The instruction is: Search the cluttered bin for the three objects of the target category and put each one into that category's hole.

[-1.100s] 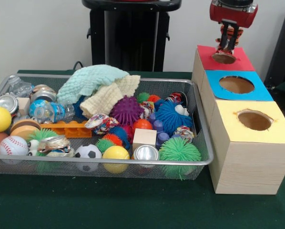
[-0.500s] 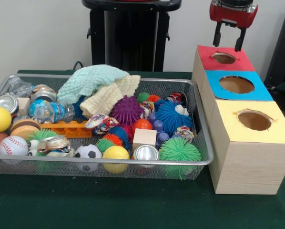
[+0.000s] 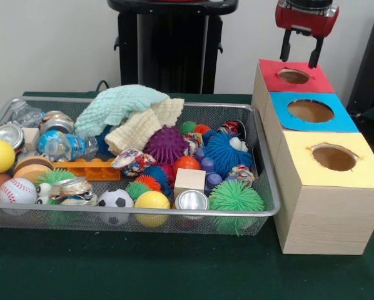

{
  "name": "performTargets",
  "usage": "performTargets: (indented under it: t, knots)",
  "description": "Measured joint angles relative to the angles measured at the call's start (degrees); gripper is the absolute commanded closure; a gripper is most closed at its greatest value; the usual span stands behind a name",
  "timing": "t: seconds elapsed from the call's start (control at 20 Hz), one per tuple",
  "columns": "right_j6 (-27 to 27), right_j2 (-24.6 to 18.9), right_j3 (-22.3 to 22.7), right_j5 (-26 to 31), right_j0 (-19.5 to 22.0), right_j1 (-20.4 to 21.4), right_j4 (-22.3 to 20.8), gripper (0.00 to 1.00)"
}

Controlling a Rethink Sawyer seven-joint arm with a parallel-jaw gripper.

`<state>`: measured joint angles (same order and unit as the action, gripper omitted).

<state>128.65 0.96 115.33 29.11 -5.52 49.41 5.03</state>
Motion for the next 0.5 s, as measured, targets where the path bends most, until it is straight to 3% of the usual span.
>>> performTargets:
  t: [0.5]
  knots:
    - [0.0,0.0,-0.2,-0.4,0.0,0.0,0.0,0.0]
